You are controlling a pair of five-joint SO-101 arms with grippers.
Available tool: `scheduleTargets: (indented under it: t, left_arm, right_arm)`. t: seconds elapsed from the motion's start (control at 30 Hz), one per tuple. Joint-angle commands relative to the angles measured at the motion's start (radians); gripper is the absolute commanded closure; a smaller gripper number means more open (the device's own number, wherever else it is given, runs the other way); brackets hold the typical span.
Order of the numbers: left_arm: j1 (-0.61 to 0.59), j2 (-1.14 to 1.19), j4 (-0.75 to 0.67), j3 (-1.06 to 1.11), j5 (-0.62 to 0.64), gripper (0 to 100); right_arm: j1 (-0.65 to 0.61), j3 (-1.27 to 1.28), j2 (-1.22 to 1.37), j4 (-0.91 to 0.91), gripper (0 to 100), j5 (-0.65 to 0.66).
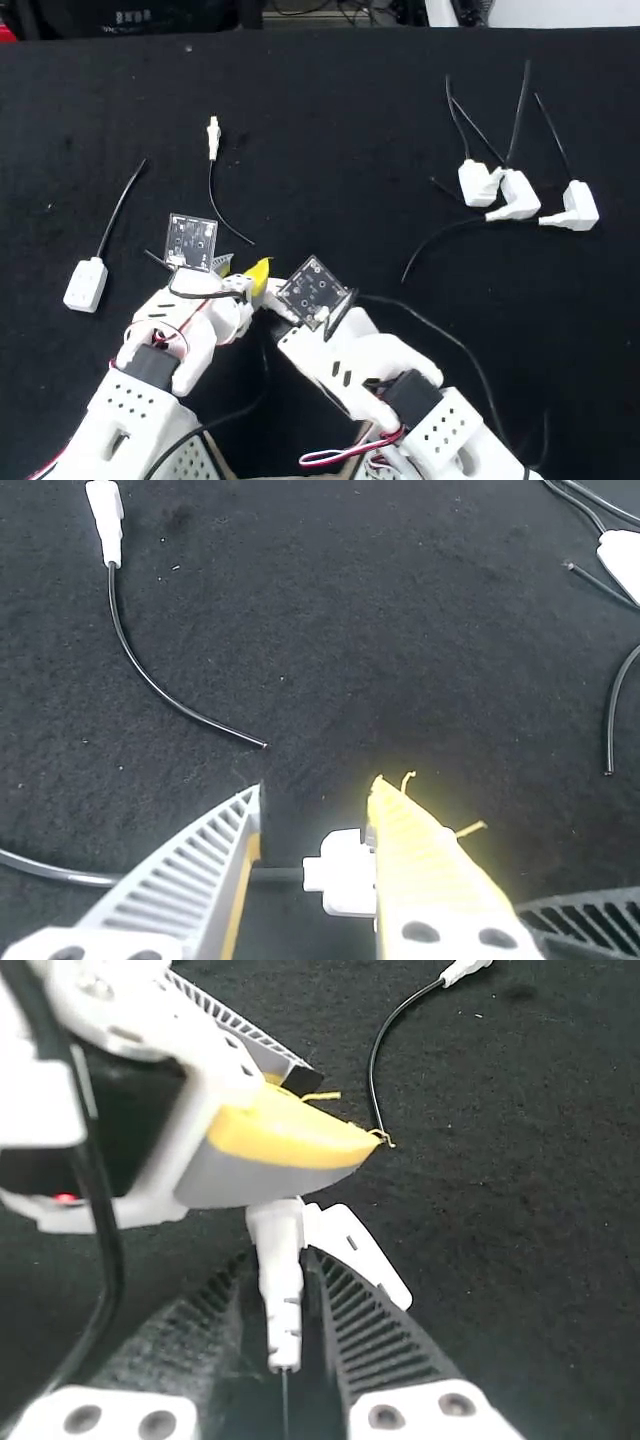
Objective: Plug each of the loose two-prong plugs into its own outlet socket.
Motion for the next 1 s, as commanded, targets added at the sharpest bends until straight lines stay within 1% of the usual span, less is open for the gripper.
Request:
scheduleTargets:
  t: [0.0,0.23,0.57,0.73,0.97]
  left_arm:
    - [0.013,0.014,-0.003,-0.004,-0.006,82]
    - [0.013,0.006,-0.011,0.013,-0.005,82]
    - [0.019,0.006,-0.011,0.013,-0.005,82]
    - [0.019,0.006,-0.011,0.013,-0.005,82]
    - [0.021,0.006,-0.011,0.015,-0.009,82]
  right_arm:
    - [0.0,-0.018,-0.03,-0.049,98.8,-0.009]
    - [0.058,-0.018,-0.03,-0.071,98.8,-0.012]
    - [0.057,-0.021,-0.03,-0.066,98.8,-0.012]
    - [0.054,-0.021,-0.031,-0.071,98.8,-0.044]
    - [0.04,-0.019,-0.031,-0.071,98.8,-0.044]
